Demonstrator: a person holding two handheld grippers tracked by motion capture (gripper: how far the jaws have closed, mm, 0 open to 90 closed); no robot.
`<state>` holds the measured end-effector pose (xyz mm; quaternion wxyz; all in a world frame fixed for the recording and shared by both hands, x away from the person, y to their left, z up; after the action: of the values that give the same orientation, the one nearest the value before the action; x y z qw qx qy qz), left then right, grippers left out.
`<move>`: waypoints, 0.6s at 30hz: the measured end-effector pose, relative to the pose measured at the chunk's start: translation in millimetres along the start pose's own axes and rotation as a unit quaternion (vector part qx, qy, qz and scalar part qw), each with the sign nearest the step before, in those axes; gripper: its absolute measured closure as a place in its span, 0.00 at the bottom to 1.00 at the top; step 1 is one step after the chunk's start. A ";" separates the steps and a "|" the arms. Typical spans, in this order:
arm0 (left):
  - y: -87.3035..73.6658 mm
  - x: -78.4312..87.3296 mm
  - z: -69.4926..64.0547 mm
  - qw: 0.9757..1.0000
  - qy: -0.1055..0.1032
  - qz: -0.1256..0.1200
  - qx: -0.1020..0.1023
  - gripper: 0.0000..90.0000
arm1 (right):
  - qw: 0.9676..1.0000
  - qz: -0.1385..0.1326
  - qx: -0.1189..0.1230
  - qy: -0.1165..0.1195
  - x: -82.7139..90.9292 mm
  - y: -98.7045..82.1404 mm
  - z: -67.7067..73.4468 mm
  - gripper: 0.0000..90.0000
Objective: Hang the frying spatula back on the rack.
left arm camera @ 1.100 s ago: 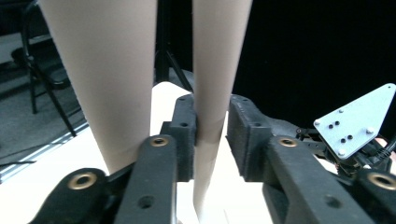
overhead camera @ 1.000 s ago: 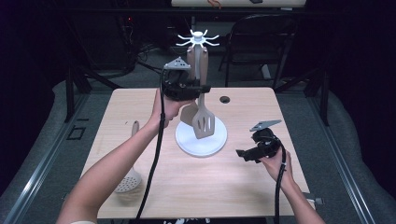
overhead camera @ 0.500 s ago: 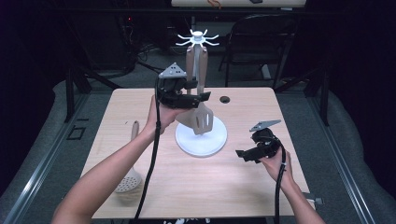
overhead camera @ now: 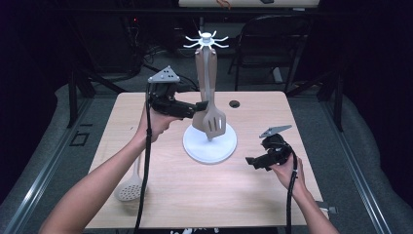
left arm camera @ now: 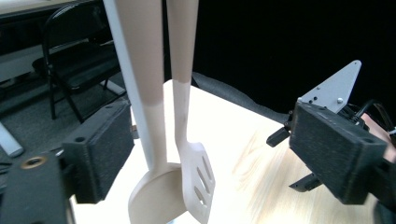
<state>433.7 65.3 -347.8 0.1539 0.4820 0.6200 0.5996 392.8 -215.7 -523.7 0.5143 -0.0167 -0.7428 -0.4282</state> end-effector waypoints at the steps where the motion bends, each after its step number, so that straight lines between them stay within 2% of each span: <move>1: 0.8 1.1 0.9 1.000 0.000 0.000 -0.001 0.13 | 1.000 -0.008 -0.007 0.005 -2.3 0.2 1.2 0.08; 4: 5.0 5.7 5.8 1.000 0.001 0.001 -0.001 0.12 | 1.000 -0.005 -0.008 0.004 -2.6 -0.4 0.9 0.07; 10: 15.6 12.0 21.1 1.000 -0.008 -0.007 0.024 0.09 | 1.000 0.001 -0.014 0.010 -5.3 -2.1 -0.2 0.05; 15: 25.6 17.3 32.1 0.999 0.010 -0.017 0.036 0.07 | 1.000 0.013 -0.018 0.015 -9.2 -4.2 -0.7 0.03; 18: 31.5 19.4 35.0 0.999 0.014 -0.020 0.039 0.06 | 1.000 0.019 -0.014 0.016 -9.6 -4.0 -0.9 0.03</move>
<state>464.2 95.5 -320.4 0.1385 0.4665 0.6546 0.5785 396.1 -214.8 -533.6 0.5338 -0.0317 -0.7281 -0.4289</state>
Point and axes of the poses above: each handheld gripper's, and its own axes: x roughly backward along the jaws, y roughly out of its top, z roughly to its left, the point moved 5 cm from there along -x, roughly forward along the jaws, and after that the axes turned 12 degrees about x, right-handed, at the moved point
